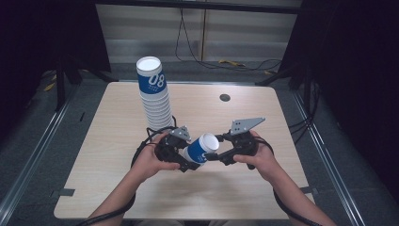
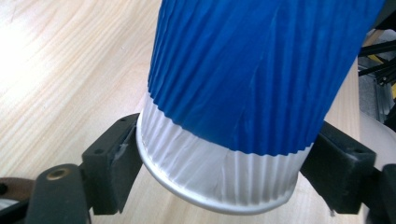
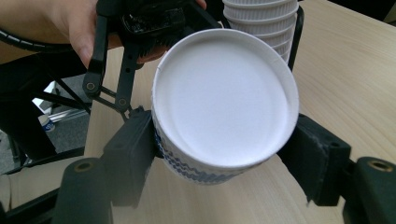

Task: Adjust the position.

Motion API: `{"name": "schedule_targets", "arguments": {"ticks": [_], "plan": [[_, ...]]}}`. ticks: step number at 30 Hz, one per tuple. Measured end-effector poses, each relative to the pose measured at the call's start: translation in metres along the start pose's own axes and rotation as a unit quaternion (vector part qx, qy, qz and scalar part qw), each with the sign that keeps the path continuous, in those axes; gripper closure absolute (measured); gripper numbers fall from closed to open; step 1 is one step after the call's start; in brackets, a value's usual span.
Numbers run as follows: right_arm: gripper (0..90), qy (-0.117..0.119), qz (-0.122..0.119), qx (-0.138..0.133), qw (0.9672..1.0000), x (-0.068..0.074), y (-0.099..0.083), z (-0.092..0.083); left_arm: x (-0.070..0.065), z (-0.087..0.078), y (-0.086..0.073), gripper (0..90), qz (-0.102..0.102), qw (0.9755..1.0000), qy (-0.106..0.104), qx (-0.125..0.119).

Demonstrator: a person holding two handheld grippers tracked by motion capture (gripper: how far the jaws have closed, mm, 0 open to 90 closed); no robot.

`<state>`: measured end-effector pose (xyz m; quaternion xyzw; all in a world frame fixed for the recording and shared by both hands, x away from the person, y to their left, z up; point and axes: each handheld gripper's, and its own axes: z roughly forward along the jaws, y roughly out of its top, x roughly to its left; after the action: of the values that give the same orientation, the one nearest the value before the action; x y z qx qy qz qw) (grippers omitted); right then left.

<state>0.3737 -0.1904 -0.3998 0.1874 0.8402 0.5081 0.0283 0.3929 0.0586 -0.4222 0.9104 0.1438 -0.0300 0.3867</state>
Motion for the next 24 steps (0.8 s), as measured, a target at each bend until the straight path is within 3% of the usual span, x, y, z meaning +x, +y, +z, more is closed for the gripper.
{"name": "schedule_targets", "arguments": {"ticks": [6, 14, 18, 24], "plan": [[28.1, 0.003, -0.007, 0.002, 1.0000, 0.001, -0.001, 0.002, 0.000, -0.002, 0.000, 22.1, 0.002, 1.0000, -0.004, 0.008], [20.8, 0.005, -0.010, 0.011, 0.9999, 0.002, -0.002, 0.006, -0.003, -0.007, 0.005, 22.7, 0.015, 0.9993, -0.001, 0.033], [16.0, -0.006, -0.011, 0.021, 0.9997, 0.003, -0.003, 0.007, -0.003, -0.010, 0.005, 23.0, 0.019, 0.9989, 0.002, 0.044], [15.2, -0.005, -0.016, 0.029, 0.9994, 0.002, -0.004, 0.006, -0.002, -0.012, 0.005, 23.0, 0.015, 0.9980, 0.006, 0.062]]}}
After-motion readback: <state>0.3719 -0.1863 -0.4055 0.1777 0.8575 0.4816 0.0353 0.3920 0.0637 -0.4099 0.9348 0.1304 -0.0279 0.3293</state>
